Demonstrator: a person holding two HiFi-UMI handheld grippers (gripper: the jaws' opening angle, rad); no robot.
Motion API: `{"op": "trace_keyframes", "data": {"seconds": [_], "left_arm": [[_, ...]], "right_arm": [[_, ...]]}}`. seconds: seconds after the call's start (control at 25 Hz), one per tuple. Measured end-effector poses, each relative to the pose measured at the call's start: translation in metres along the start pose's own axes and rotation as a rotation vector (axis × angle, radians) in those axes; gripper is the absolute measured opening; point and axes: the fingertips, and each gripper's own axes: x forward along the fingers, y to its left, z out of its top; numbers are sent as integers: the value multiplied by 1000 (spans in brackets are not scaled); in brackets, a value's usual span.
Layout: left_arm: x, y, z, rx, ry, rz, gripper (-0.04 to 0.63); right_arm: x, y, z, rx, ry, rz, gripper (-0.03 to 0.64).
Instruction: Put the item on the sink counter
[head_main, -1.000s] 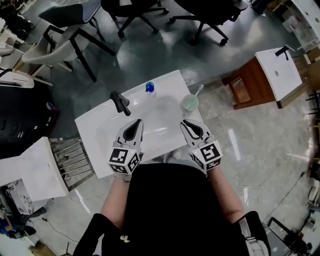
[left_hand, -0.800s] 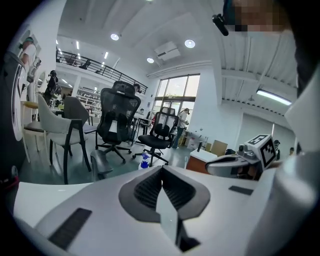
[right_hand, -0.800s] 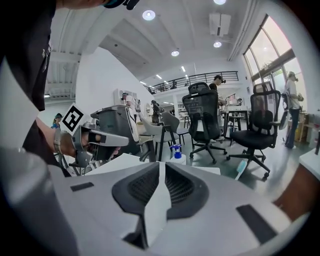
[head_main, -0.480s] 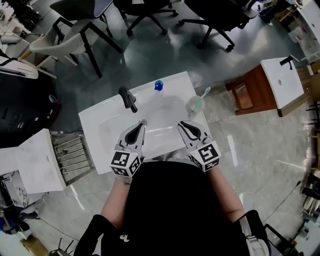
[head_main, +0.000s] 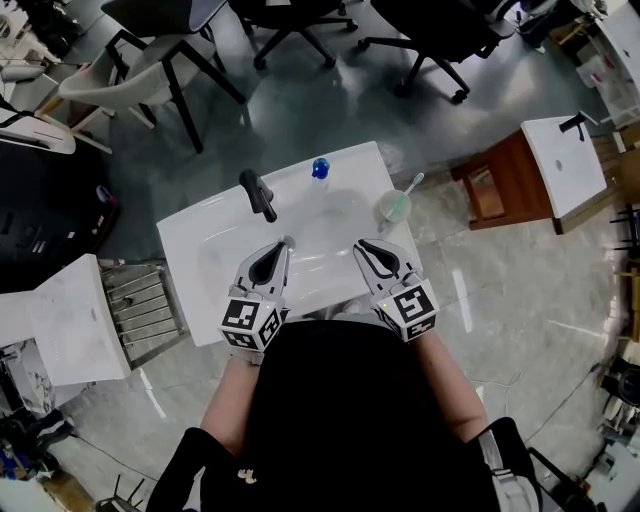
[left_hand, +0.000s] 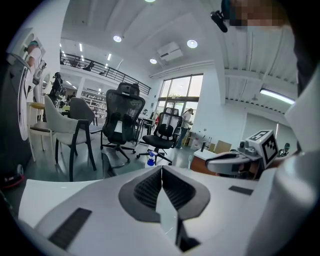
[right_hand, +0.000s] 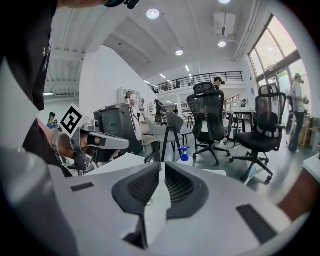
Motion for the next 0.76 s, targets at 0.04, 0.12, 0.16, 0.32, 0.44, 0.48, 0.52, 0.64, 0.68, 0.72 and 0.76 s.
{"op": "trace_keyframes", "data": {"seconds": [0.04,0.12,0.16,0.32,0.44,0.48,0.52,0.64,0.68,0.72,0.76], "left_arm": [[0,-1,1,4,0,-3,23],[1,-2,2,13,2,-7,23],[1,-2,2,17,2,-8,23],[2,-2,4,20,1,-2,23],[3,-3,3,23,5,-1,23],[4,-4,3,23,7,-2,23],[5,-5,2,25,9,-3,23],[7,-7,0,30,14,-6,23],[7,-7,0,31,14,-7,23],[8,-7,0,31,14,-6,23],[8,-7,0,32,13,-6,23]], "right_arm": [[0,0,1,1,-3,1,51],[1,-1,2,4,-10,2,51],[1,-1,2,4,-10,2,51],[1,-6,3,4,-8,-4,51],[0,-8,8,6,-14,-5,51],[0,-8,6,8,-12,-3,51],[0,-9,4,10,-8,-2,51],[-1,-12,2,15,-4,-3,51],[0,-14,1,16,-4,-4,51],[0,-15,1,18,-4,-5,51],[0,-16,1,19,-4,-6,51]]}}
